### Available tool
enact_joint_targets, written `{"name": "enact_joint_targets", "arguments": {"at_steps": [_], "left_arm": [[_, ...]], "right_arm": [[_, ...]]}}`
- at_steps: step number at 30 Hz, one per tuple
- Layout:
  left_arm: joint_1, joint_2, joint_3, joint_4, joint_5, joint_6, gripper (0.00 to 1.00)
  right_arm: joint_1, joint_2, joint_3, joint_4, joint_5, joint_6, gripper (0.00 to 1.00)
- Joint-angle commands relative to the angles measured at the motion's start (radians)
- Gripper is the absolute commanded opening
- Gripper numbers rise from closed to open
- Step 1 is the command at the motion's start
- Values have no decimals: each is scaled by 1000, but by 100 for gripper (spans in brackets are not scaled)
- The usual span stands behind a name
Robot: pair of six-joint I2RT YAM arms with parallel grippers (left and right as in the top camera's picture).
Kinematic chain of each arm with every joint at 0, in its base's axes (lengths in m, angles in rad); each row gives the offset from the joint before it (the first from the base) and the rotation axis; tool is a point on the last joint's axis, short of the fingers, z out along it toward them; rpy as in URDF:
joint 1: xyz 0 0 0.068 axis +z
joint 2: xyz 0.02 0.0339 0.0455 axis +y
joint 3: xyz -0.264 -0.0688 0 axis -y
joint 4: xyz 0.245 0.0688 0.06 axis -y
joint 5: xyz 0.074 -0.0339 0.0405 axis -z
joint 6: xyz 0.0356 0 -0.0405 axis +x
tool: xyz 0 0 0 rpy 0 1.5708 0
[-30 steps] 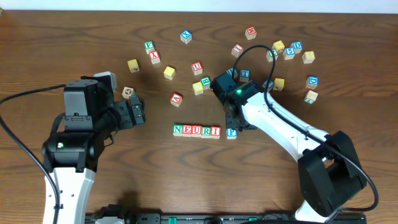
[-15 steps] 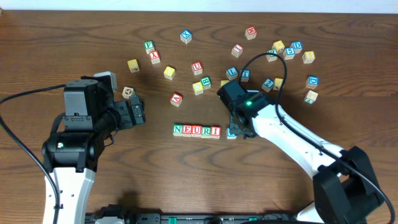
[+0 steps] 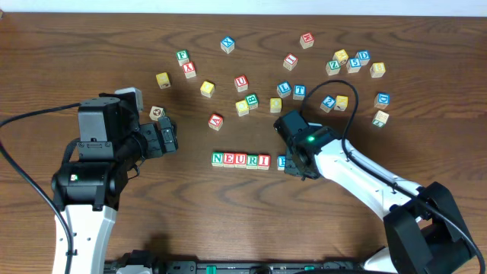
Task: Spell out NEURIPS
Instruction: 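Lower the S block to the right of the P block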
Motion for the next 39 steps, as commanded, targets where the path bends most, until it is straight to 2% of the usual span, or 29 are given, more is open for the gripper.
{"name": "enact_joint_targets", "arguments": {"at_steps": [1,17,39], "left_arm": [[6,0,27,-3,12,9,98],[6,0,27,-3,12,9,98],[6,0,27,-3,12,9,98]], "right_arm": [[-2,-16,-23,16,-22,23,1],[0,-16,-92,138,-74,31,1],[47,-16,-94,220,-74,37,1]]}}
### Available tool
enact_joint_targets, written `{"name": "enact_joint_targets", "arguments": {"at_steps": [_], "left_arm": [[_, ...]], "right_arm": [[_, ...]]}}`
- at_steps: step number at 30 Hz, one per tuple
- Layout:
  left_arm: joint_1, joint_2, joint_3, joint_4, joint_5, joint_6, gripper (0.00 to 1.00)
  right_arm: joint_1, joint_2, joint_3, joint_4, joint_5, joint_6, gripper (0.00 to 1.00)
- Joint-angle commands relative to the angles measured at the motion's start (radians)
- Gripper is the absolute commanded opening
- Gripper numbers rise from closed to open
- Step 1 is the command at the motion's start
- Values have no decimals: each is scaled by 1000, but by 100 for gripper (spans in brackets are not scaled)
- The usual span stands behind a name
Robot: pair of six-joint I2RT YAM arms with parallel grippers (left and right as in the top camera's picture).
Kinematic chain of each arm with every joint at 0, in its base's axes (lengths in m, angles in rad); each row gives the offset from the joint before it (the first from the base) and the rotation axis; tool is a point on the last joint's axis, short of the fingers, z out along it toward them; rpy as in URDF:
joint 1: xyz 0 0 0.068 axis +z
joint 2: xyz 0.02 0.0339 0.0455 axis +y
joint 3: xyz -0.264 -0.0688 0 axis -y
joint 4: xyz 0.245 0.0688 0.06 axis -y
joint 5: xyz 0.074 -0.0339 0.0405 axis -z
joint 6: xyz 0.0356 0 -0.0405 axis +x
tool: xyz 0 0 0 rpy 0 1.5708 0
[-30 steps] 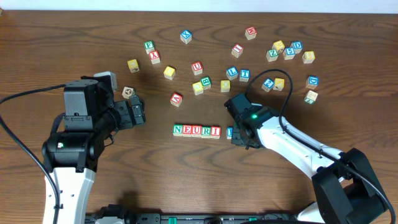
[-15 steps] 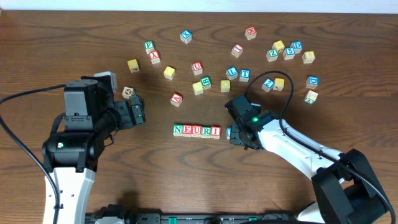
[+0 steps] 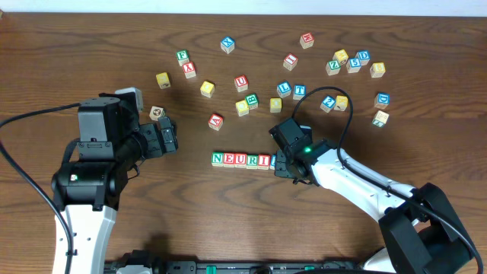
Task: Spell out NEURIPS
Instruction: 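Lower the S block to the right of the P block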
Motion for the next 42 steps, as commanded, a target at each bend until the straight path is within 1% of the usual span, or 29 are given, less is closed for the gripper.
{"name": "enact_joint_targets", "arguments": {"at_steps": [1,23,35,42], "left_arm": [[6,0,27,-3,12,9,98],[6,0,27,-3,12,9,98],[6,0,27,-3,12,9,98],[6,0,27,-3,12,9,98]], "right_arm": [[6,-9,-9,3,13,23,1],[6,-9,-9,26,96,21,1],[6,-8,-9,58,87,-53,1],[6,-8,-9,63,87,-71,1]]}}
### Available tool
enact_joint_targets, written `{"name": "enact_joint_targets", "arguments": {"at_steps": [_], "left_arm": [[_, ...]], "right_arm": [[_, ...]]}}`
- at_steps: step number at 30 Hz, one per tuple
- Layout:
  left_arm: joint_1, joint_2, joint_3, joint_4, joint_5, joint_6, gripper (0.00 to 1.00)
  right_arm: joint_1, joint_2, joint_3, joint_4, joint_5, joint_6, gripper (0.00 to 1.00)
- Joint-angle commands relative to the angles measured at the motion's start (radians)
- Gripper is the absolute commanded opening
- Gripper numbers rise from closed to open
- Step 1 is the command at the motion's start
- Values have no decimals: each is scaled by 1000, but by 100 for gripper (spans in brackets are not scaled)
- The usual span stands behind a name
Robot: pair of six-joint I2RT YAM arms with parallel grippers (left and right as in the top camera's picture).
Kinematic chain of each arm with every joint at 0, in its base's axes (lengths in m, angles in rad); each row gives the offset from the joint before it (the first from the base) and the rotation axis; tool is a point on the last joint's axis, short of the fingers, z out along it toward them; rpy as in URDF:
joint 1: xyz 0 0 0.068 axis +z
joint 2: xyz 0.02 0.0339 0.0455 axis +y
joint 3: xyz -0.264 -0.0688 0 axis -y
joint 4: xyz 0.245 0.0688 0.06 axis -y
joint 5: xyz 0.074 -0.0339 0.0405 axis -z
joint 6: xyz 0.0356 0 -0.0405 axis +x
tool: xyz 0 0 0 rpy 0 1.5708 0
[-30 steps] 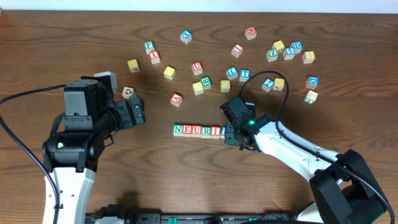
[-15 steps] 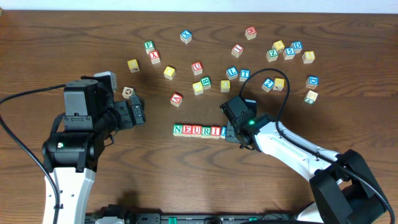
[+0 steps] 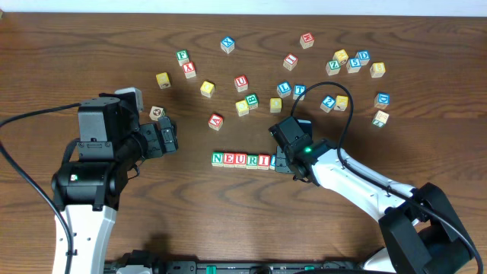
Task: Spell out NEURIPS
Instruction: 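Lower the S block to the right of the P block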
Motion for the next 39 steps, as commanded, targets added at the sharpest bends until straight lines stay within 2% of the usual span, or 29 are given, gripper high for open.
{"name": "enact_joint_targets", "arguments": {"at_steps": [1,39], "left_arm": [[5,0,27,-3,12,9,98],[5,0,27,-3,12,9,98]], "right_arm": [[6,-8,-7,6,16,-34,1],[6,-8,-7,33,-29,-71,1]]}}
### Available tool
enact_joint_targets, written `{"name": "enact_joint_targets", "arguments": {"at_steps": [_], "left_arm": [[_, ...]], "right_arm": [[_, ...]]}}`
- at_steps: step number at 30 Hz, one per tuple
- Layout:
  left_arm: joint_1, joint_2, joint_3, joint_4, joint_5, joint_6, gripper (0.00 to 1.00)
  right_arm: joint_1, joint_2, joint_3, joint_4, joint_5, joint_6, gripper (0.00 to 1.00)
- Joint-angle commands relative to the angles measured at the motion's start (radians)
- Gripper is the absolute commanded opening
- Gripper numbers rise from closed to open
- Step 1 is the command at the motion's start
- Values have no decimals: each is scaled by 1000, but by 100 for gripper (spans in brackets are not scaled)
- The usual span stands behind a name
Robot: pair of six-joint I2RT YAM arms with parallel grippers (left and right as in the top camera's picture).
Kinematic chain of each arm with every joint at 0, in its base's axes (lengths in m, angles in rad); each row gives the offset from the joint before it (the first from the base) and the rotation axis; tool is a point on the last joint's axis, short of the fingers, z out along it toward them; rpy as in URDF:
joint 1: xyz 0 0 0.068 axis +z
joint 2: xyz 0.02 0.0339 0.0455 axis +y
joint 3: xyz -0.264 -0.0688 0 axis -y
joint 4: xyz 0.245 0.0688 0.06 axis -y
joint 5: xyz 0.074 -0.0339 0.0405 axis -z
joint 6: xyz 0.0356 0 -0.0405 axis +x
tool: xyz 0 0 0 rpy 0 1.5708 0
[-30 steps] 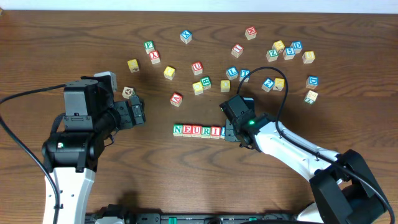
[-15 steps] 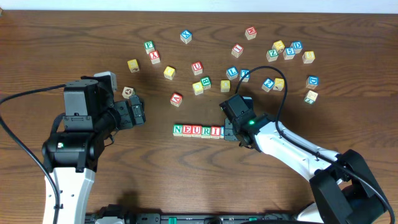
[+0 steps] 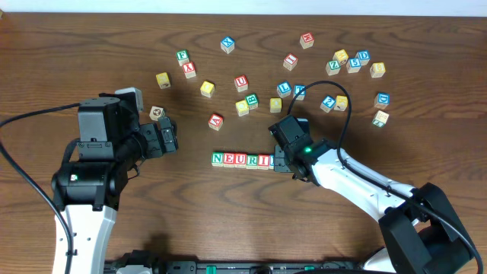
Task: Spell out NEURIPS
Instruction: 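Lower the S block to the right of the P block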
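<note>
A row of letter blocks reading N, E, U, R, I (image 3: 240,160) lies on the wooden table in the overhead view. My right gripper (image 3: 278,158) sits low right at the row's right end, against the I block. Its body hides its fingertips and whatever lies under them, so its state does not show. My left gripper (image 3: 170,137) hovers open and empty to the left of the row, beside a pale block (image 3: 157,113).
Several loose letter blocks are scattered across the far half of the table, from a yellow one (image 3: 162,79) at the left to a cluster at the right (image 3: 354,62). A red-lettered block (image 3: 216,120) lies just behind the row.
My right gripper has shifted very slightly left, and the sliver of blue-lettered block seen at the row's end is now covered. The left arm has not moved.
My right gripper first stood a little right of the row with a blue-lettered block at its tip, a gap left after the I. Then gripper and block were up against the I block. They have stayed there since, and the left arm has kept still.
</note>
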Motion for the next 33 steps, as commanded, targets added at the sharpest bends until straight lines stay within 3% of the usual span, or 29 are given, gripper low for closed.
{"name": "enact_joint_targets", "arguments": {"at_steps": [1,33], "left_arm": [[6,0,27,-3,12,9,98],[6,0,27,-3,12,9,98]], "right_arm": [[6,-8,-7,5,-10,-19,1],[5,-8,-7,-56,2,38,1]]}}
